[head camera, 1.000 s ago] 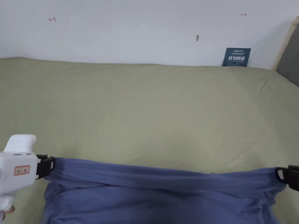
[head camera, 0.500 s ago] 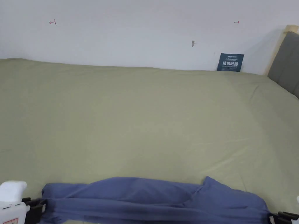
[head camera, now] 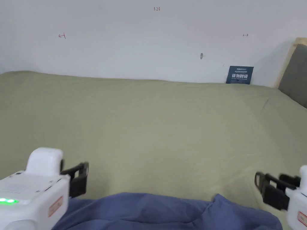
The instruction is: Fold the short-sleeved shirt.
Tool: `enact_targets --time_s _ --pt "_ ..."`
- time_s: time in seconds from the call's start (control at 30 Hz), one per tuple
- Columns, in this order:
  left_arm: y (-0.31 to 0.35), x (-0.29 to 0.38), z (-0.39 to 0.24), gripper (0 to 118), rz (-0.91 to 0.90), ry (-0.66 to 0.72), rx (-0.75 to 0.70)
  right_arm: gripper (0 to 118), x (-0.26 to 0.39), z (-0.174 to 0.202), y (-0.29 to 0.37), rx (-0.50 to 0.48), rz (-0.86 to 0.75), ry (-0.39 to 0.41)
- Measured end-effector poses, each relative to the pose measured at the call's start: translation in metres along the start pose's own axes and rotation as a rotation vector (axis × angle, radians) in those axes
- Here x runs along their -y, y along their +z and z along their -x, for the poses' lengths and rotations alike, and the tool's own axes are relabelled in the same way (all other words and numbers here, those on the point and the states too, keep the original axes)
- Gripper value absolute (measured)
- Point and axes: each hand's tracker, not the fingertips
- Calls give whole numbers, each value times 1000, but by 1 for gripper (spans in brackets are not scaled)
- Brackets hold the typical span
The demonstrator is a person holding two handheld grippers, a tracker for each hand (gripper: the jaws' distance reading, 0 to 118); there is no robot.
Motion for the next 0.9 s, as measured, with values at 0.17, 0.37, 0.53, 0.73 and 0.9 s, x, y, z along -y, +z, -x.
enact_targets --time_s 0.17,0.37,0.53,0.73,0.9 --pt "25 -18 -59 3 -217 -34 -88 1 -12 59 12 -6 -174 3" --pt "47 -16 -76 3 -351 -44 -136 1 -10 87 35 53 -246 71" --pt "55 -24 -62 3 -297 -51 -80 1 -8 102 43 67 -269 108" --pt "0 -19 51 3 215 313 418 1 0 112 50 35 -260 98" --pt "-65 43 143 3 583 445 462 1 16 122 54 44 -278 122"
